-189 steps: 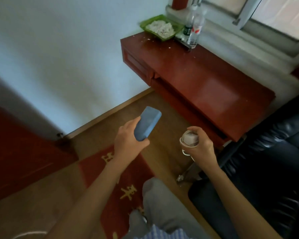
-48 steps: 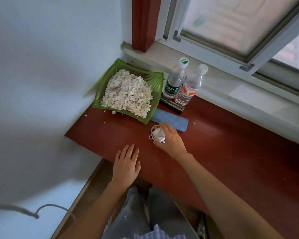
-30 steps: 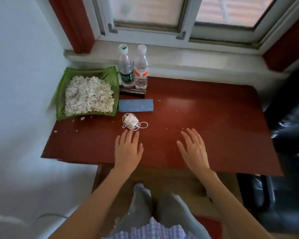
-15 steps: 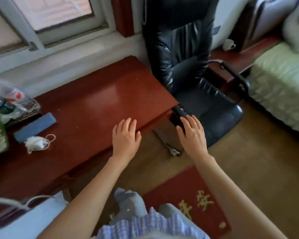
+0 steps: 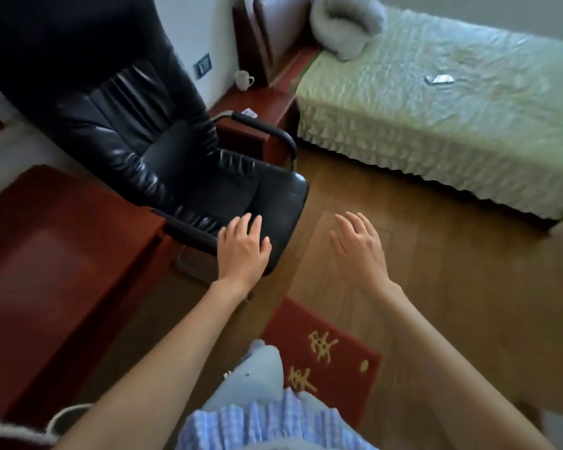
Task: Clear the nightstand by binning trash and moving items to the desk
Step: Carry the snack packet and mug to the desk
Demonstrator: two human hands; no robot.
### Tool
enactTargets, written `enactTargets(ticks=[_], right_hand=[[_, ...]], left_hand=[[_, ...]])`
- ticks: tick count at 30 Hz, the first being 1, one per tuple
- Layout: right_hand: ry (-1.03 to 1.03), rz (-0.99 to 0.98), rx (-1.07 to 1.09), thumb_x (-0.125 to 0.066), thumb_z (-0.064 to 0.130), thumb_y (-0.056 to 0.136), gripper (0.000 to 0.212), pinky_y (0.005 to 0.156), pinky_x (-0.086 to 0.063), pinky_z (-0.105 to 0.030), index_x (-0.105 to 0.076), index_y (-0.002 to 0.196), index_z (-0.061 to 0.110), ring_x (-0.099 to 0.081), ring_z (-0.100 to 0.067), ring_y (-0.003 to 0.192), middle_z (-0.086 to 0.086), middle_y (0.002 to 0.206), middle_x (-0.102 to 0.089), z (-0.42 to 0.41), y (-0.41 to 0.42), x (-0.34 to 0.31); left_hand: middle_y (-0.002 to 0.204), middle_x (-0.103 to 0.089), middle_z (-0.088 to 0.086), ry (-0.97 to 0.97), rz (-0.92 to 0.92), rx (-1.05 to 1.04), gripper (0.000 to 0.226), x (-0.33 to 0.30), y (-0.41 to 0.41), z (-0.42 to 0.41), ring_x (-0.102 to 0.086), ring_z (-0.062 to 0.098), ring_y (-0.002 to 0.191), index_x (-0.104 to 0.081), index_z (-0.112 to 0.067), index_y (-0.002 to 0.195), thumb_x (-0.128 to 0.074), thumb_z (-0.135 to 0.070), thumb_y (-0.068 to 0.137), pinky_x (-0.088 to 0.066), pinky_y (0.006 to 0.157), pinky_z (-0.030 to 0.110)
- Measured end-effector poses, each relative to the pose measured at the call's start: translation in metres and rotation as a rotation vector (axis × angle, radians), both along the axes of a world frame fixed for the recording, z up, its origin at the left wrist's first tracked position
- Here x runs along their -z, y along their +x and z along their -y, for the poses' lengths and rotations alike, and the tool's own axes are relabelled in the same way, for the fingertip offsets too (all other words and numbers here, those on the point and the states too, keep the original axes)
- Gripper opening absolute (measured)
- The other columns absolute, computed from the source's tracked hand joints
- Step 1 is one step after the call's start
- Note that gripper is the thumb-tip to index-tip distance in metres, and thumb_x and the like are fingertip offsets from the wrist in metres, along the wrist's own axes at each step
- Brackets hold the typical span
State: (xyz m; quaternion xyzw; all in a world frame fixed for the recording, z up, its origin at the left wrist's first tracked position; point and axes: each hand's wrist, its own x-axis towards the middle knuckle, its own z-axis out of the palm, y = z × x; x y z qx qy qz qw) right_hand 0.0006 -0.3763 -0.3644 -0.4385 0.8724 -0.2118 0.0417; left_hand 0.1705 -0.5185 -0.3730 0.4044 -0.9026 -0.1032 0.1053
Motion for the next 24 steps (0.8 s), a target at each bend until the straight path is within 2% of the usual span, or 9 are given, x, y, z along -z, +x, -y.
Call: enactTargets(ticks=[11, 19, 24], right_hand=[[0.060, -0.015, 0.219, -0.042, 0.034, 0.099, 0.046, 0.116, -0.027, -0.042, -0.045, 0.138, 0.010, -0.028, -0.028, 0.142, -0.014, 0.146, -0.043, 0.024, -0.164, -0.003], [0.130, -0.015, 0.287, -0.044, 0.032, 0.099, 0.046, 0.115, -0.028, -0.040, -0.045, 0.139, 0.009, -0.029, -0.027, 0.141, -0.014, 0.145, -0.044, 0.090, -0.299, -0.012], [0.138, 0.067, 0.308, -0.043, 0.033, 0.099, 0.046, 0.115, -0.029, -0.040, -0.043, 0.140, 0.010, -0.027, -0.025, 0.142, -0.012, 0.147, -0.041, 0.128, -0.361, -0.009]], left_hand=[[0.144, -0.044, 0.011, 0.022, 0.004, 0.268, 0.050, 0.010, -0.216, 0.062, -0.037, 0.026, 0.134, -0.043, -0.013, 0.138, -0.045, -0.036, 0.094, -0.029, 0.110, 0.044], [0.145, -0.043, 0.011, 0.070, -0.009, 0.295, 0.051, 0.011, -0.353, 0.141, -0.034, 0.028, 0.135, -0.041, -0.013, 0.139, -0.045, -0.036, 0.094, -0.027, 0.112, 0.046], [0.145, -0.041, 0.012, 0.108, 0.027, 0.281, 0.051, 0.015, -0.410, 0.176, -0.033, 0.028, 0.136, -0.040, -0.013, 0.140, -0.044, -0.036, 0.094, -0.026, 0.112, 0.046]])
